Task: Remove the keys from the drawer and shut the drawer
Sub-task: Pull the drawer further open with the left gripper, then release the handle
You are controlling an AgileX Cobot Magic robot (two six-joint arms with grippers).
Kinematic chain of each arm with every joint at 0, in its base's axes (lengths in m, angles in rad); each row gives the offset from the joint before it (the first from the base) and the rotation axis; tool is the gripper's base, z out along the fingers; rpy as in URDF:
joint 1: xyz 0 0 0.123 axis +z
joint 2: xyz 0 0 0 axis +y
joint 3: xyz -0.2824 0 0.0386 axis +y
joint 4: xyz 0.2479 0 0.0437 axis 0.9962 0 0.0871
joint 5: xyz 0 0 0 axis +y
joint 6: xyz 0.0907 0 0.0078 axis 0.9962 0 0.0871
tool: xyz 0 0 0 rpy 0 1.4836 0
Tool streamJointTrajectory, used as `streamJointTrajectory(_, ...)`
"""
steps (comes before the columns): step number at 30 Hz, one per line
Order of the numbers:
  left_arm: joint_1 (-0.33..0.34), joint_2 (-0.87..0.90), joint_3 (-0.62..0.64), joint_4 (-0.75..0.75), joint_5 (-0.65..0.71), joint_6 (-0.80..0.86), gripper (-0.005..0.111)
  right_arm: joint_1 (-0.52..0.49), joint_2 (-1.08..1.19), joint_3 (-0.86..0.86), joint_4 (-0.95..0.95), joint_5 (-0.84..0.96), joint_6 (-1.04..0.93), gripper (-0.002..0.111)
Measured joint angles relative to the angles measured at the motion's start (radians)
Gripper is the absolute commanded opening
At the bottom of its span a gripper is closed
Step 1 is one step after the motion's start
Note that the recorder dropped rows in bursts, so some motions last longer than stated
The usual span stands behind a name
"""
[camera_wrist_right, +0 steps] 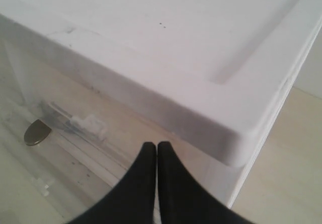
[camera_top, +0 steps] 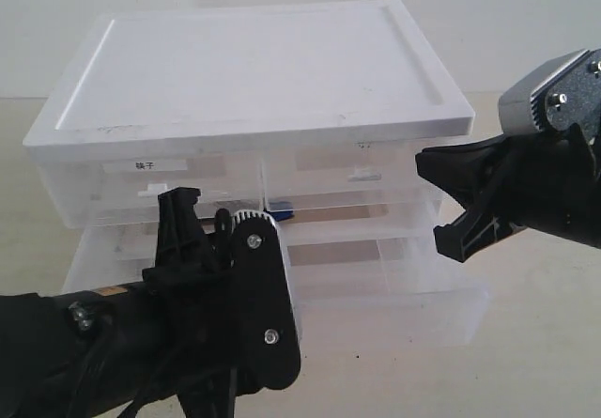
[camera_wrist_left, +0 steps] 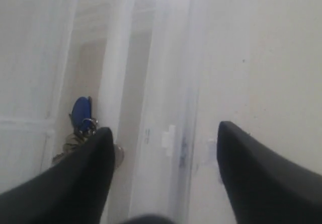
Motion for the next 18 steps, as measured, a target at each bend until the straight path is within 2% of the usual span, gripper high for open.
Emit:
streamJointTrajectory(3, 0.002, 0.01, 0.0, 0.0, -0.034, 0.014, 0.043, 0.0, 0.0, 0.0, 0.0, 0.0, 0.002, 0.0)
streamJointTrajectory(7, 0.002, 0.014, -0.001, -0.008, -0.012, 0.019, 0.014, 0.0, 0.0, 0.0, 0.0, 0.002, 0.004, 0.0)
streamJointTrajectory(9, 0.002, 0.014, -0.001, -0.014, -0.004, 0.019, 0.005, 0.0, 0.0, 0.0, 0.0, 0.002, 0.004, 0.0)
streamJointTrajectory(18, -0.012, 0.015, -0.002, -0.029, 0.007, 0.019, 0.005, 0.0, 0.0, 0.0, 0.0, 0.002, 0.004, 0.0)
